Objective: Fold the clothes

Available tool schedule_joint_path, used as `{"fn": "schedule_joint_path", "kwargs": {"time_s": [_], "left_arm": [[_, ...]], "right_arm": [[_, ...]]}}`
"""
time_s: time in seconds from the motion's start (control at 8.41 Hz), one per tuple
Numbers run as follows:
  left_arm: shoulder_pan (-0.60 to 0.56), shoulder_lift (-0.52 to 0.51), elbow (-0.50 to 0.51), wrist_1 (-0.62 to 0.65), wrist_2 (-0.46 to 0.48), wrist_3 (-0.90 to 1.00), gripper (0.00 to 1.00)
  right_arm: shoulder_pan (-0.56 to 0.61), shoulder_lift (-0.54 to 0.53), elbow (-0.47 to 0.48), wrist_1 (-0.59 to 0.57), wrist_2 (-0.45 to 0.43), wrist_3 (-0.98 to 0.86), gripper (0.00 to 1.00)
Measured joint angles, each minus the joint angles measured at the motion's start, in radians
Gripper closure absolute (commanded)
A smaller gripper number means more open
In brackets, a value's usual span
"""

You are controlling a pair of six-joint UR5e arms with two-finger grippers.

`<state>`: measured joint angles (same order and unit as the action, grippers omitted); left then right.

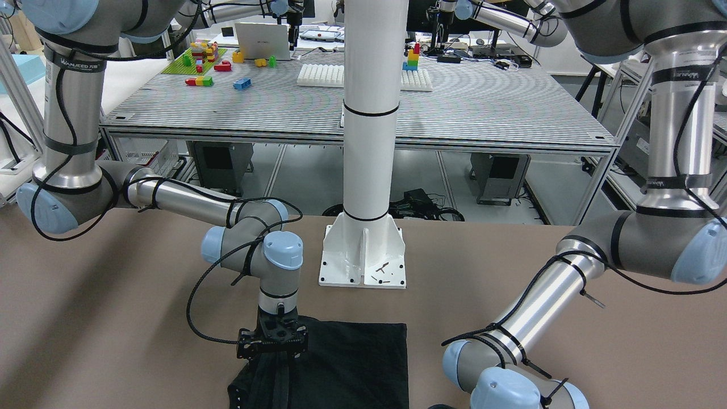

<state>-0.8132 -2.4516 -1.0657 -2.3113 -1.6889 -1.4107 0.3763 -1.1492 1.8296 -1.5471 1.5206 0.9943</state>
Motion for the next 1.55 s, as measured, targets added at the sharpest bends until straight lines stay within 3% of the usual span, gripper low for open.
{"fn": "schedule_joint_path", "kwargs": {"time_s": [0.24, 0.71, 1.07, 1.55], "left_arm": [[0.0, 0.018, -0.022, 0.0, -0.001, 0.0, 0.06], [0.0, 0.039, -0.045, 0.0, -0.006, 0.002, 0.07], [0.0, 0.04, -0.048, 0.0, -0.007, 0.003, 0.07], [-0.009, 0.095, -0.118, 0.006, -0.031, 0.014, 0.07]], "right_arm": [[0.023, -0.027, 0.013, 0.006, 0.005, -0.07, 0.05], [0.056, -0.206, 0.141, 0.056, 0.01, -0.192, 0.05], [0.103, -0.082, 0.087, 0.005, 0.029, -0.184, 0.05], [0.143, 0.127, -0.107, -0.013, 0.035, -0.109, 0.05]]}}
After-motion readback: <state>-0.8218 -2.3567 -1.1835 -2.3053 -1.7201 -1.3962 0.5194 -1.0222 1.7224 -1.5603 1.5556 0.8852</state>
